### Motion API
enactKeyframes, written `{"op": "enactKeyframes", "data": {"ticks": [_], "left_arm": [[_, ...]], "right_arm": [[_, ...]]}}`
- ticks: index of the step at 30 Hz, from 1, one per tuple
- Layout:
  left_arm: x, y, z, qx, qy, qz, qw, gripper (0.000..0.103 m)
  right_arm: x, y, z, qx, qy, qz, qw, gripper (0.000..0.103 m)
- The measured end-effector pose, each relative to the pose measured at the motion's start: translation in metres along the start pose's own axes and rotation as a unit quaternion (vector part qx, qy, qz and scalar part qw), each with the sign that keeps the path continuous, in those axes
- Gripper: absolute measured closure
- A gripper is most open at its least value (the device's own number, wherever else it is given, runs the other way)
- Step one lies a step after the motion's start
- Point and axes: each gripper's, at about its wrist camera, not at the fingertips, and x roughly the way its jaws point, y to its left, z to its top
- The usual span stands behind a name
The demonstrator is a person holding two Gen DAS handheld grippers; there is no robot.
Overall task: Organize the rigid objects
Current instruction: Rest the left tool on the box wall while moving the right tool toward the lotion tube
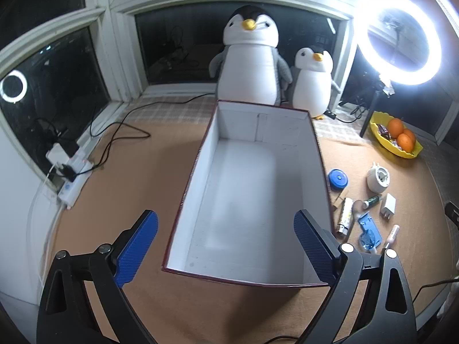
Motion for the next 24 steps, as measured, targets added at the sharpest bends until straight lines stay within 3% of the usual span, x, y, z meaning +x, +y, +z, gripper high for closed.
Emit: {"op": "enactKeyframes", "data": {"ticks": [9, 24], "left_arm": [[0.028, 0.030, -0.007, -0.029, 0.045, 0.017, 0.9984, 0.020], [0.059, 0.050, -0.014, -0.021, 0.072, 0.020, 0.9970, 0.033]], "right_arm": [[0.001, -0.009, -0.010, 0.014, 0.005, 0.008, 1.000, 0.001], [0.011, -0.007, -0.022, 0.028, 0.041, 0.006, 0.999, 0.001]]}}
